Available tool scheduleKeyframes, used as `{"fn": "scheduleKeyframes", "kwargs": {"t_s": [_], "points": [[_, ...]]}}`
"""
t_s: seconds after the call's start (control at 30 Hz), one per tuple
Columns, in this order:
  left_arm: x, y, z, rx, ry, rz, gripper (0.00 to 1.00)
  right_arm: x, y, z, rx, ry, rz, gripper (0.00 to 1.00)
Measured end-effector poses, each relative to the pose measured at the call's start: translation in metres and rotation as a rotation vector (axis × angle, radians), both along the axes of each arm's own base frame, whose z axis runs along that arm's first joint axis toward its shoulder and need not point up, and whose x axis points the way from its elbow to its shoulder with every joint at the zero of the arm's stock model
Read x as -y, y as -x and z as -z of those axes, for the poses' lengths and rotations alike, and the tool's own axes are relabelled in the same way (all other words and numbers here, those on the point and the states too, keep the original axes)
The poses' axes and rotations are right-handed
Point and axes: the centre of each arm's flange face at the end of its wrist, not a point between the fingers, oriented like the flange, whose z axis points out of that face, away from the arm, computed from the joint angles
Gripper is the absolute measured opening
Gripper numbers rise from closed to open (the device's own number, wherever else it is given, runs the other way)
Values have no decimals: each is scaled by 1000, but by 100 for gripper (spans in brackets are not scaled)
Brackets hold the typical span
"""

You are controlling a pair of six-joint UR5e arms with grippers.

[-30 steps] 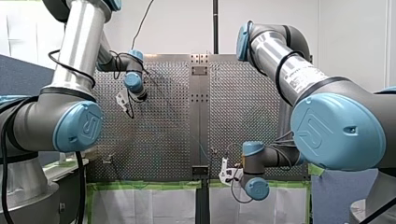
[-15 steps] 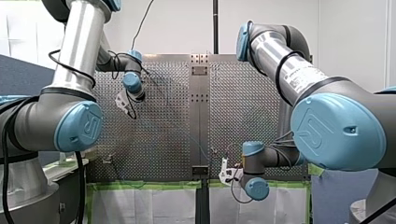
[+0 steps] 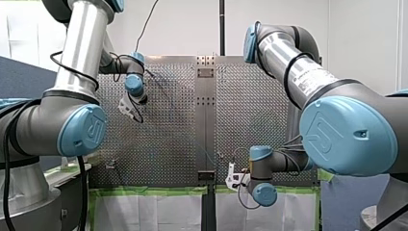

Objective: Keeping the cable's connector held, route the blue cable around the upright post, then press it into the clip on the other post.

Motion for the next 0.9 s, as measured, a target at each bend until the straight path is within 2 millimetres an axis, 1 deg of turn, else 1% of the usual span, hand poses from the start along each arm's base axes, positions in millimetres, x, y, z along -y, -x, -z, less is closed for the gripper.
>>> {"fn": "scheduleKeyframes", "kwargs": {"t_s": [0.9], "points": [[0,4,3,12,266,-62,100,1,-1,0,2,1,0,0]]}}
